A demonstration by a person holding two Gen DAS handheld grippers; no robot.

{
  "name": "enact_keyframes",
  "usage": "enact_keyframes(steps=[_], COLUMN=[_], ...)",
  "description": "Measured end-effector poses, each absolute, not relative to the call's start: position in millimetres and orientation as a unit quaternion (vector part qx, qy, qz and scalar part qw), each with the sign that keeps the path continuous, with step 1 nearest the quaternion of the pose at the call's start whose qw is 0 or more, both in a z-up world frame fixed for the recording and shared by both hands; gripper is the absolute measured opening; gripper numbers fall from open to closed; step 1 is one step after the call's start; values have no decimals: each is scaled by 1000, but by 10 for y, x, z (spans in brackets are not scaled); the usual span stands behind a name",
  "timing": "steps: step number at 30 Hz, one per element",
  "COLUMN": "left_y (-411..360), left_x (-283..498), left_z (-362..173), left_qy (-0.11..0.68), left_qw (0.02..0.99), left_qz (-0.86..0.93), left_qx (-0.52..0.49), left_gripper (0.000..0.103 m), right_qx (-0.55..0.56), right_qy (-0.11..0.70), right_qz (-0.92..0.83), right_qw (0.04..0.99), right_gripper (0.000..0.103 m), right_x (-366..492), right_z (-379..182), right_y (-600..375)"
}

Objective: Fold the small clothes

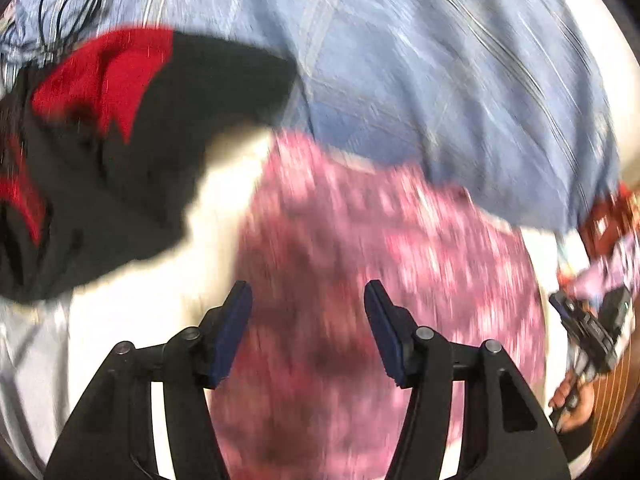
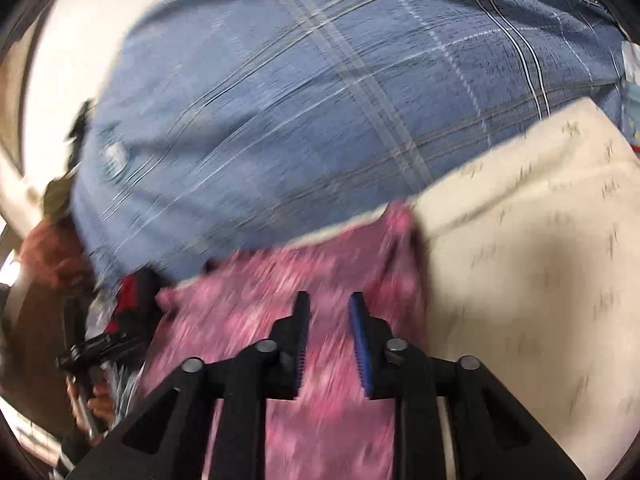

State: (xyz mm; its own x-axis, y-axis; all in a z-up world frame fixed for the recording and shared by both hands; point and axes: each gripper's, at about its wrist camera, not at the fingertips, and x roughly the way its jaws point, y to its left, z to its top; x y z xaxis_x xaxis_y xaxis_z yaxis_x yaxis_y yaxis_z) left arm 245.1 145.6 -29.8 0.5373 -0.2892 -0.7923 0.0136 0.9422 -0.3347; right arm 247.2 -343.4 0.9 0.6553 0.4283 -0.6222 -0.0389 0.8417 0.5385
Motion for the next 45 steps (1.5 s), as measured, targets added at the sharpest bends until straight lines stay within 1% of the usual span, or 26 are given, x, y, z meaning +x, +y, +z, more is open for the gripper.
enact_keyframes(steps=[2, 3, 4, 6, 8, 10, 11, 12, 16, 19, 21, 22, 23, 24, 25, 26, 29, 31, 35, 37, 38, 40, 41, 42, 44, 45], left_y=[1433, 1421, 1397, 1413, 1506, 1660, 1695, 1744, 1487, 1476, 1507, 1505, 1512, 1513, 1510, 1513, 1486, 1481, 1635, 1693, 1698, 1687, 1682, 1673, 1672, 1686], left_x=[2278, 2240, 2151, 2007, 1793, 1522, 1392, 1251, 1239, 1348, 1430, 1511, 1568, 1638, 1672, 1683, 1557, 1511, 1500, 1443, 1400, 1283, 1235, 1199, 1196, 1209], left_z=[-506, -569, -591, -484, -348, -237, -245, -275, -610, -816, -758, -746, -744, -747, -753, -733, -631, -738, -1025, -952, -884, -725, -657, -601, -536, -507], left_qy=[496, 501, 492, 494, 484, 472, 469, 469, 487, 507, 490, 484, 480, 479, 480, 479, 467, 476, 485, 483, 483, 475, 470, 465, 458, 451], left_qw=[857, 857, 863, 861, 859, 859, 857, 851, 808, 775, 776, 776, 775, 774, 771, 767, 791, 795, 753, 754, 765, 792, 802, 811, 821, 826], left_qz=[-67, -54, -49, -45, -69, -86, -92, -101, -135, -134, -131, -126, -118, -107, -98, -103, -92, -76, -96, -100, -99, -97, -97, -99, -96, -94], left_qx=[-121, -111, -101, -112, -155, -179, -192, -212, -303, -352, -374, -384, -393, -401, -407, -414, -384, -368, -434, -433, -415, -372, -355, -341, -327, -325], left_gripper=[57, 57, 57, 57, 57, 58, 60, 63, 63, 62, 69, 69, 65, 38, 22, 8, 8, 8, 8, 8, 10, 12, 23, 45, 70, 70], right_qx=[226, 199, 180, 178, 223, 253, 258, 263, 342, 403, 425, 431, 432, 430, 427, 425, 411, 394, 392, 407, 405, 385, 369, 356, 323, 308], right_qy=[418, 449, 445, 440, 429, 411, 406, 405, 405, 395, 375, 373, 372, 371, 380, 378, 324, 319, 394, 372, 370, 369, 360, 353, 350, 355], right_qz=[128, 110, 101, 82, 85, 87, 76, 65, 47, 70, 79, 84, 85, 92, 96, 95, 108, 110, 57, 52, 46, 31, 32, 35, 51, 63], right_qw=[871, 864, 871, 876, 871, 872, 873, 873, 847, 823, 821, 817, 817, 818, 815, 817, 845, 855, 829, 832, 835, 845, 856, 865, 878, 881], right_gripper=[30, 29, 28, 31, 35, 45, 55, 58, 58, 57, 57, 57, 52, 26, 3, 6, 5, 4, 2, 6, 11, 12, 12, 13, 17, 25], right_x=[2292, 2259, 2189, 2065, 1888, 1603, 1464, 1387, 1005, 1031, 1121, 1205, 1285, 1388, 1470, 1487, 1323, 1224, 1173, 1075, 1034, 973, 938, 909, 929, 982], right_z=[-165, -300, -370, -253, -80, 26, 39, 32, -272, -493, -510, -526, -533, -535, -534, -488, -159, -82, -605, -589, -535, -419, -327, -247, -87, -38], right_y=[-3365, -3346, -3339, -3391, -3544, -3714, -3756, -3764, -3934, -3872, -3830, -3784, -3747, -3710, -3698, -3715, -3822, -3891, -4015, -4025, -4001, -3951, -3913, -3872, -3706, -3600])
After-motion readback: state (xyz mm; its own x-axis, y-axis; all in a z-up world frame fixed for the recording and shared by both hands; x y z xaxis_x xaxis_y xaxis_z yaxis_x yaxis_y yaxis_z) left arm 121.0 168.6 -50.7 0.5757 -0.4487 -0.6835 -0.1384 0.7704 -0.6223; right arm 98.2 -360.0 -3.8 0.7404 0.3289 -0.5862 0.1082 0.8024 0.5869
